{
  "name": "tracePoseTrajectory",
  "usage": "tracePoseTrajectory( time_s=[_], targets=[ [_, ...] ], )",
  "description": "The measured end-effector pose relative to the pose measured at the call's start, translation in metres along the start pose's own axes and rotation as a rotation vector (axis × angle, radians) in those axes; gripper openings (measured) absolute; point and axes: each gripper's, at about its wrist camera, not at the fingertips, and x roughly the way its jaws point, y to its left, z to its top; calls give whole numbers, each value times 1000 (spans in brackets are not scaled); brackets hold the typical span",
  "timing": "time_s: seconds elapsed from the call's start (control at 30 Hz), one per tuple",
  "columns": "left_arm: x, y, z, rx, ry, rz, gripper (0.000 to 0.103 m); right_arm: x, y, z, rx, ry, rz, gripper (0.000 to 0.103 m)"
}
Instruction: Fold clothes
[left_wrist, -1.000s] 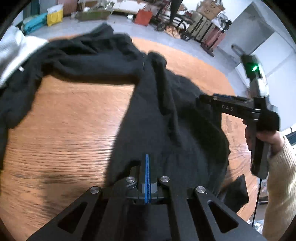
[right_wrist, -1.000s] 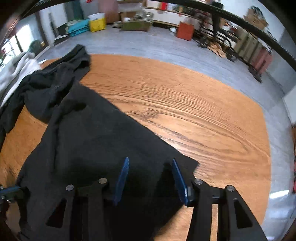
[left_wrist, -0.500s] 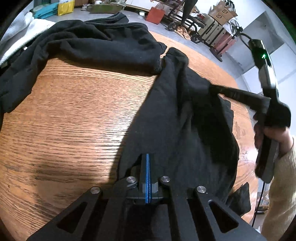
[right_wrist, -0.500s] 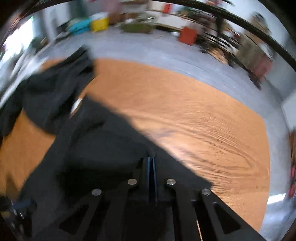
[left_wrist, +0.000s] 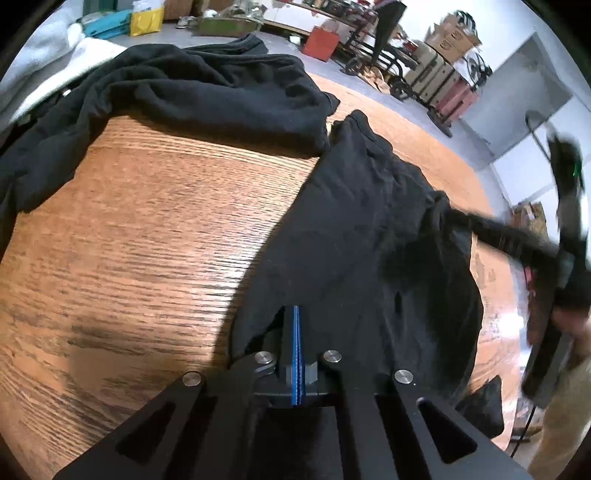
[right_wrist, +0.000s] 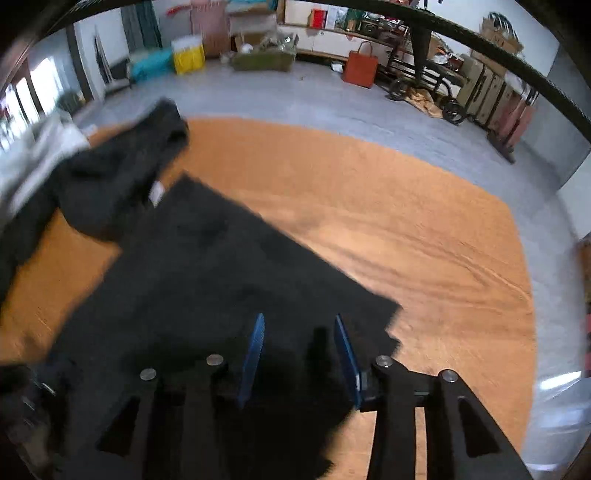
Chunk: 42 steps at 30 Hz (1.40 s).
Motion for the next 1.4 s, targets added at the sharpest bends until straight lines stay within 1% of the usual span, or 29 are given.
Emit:
tracePoseTrajectory(
  time_s=[0.13,0.2,0.23,0.33,0.43,0.5,0.53,0.57,0.6,0.7,0.77,0.8,0.83,0.9,0.93,0.97,1.03,1.1,1.13,1.17,1.2,1.23,1.27,1.3,1.4],
  targets=[
    [1,4,0,-6,-3,-33,3,7,-9,-11,-11,45,-24,43],
    [1,9,1,-18,3,-59,3,11,-13,-17,-16,67,-37,47],
    [0,11,1,-23,7,-72,3,13,-16,-19,-16,75,-49,52],
    [1,21,3,-53,19,-124,3,19,-36,-10,51,54,-147,52],
    [2,28,4,-94,31,-165,3,24,-51,0,140,43,-161,54],
    [2,28,4,-99,32,-165,3,25,-44,7,121,36,-224,50],
    [1,26,4,-94,31,-158,3,21,-34,13,97,25,-290,42],
    [1,25,4,-89,30,-151,3,17,-24,19,76,9,-336,43],
    [0,22,3,-79,28,-137,3,10,-11,24,59,-11,-301,43],
    [1,12,2,-46,22,-89,3,-2,44,28,-40,38,-63,44],
    [1,6,0,-19,6,-53,3,1,88,25,-167,97,43,44],
    [1,2,-1,-4,-4,-35,3,6,107,24,-221,117,54,44],
    [1,-1,-3,11,-15,-16,3,13,124,23,-274,135,26,44],
    [2,-8,-6,52,-28,25,3,28,138,25,-305,133,-80,42],
    [2,-10,-6,69,-27,40,2,34,138,32,-282,122,-97,43],
    [3,-13,-7,85,-26,55,2,37,135,40,-258,124,-109,42],
    [3,-15,-6,102,-8,75,2,46,125,57,-206,137,-149,44],
    [4,-15,-3,106,11,81,2,54,112,74,-152,143,-188,44],
    [4,-15,-2,107,20,82,2,56,102,87,-125,142,-226,45],
    [5,-15,-1,109,30,84,2,56,90,96,-90,139,-245,52],
    [5,-15,1,111,39,86,2,55,83,99,-47,141,-227,54],
    [5,-15,2,115,46,90,2,54,75,103,-4,143,-210,47],
    [6,-16,2,121,50,93,2,53,67,107,39,145,-193,36],
    [6,-16,3,126,54,96,2,51,61,110,73,143,-171,37],
    [7,-16,6,140,68,99,3,29,57,99,51,138,-43,36]
  ],
)
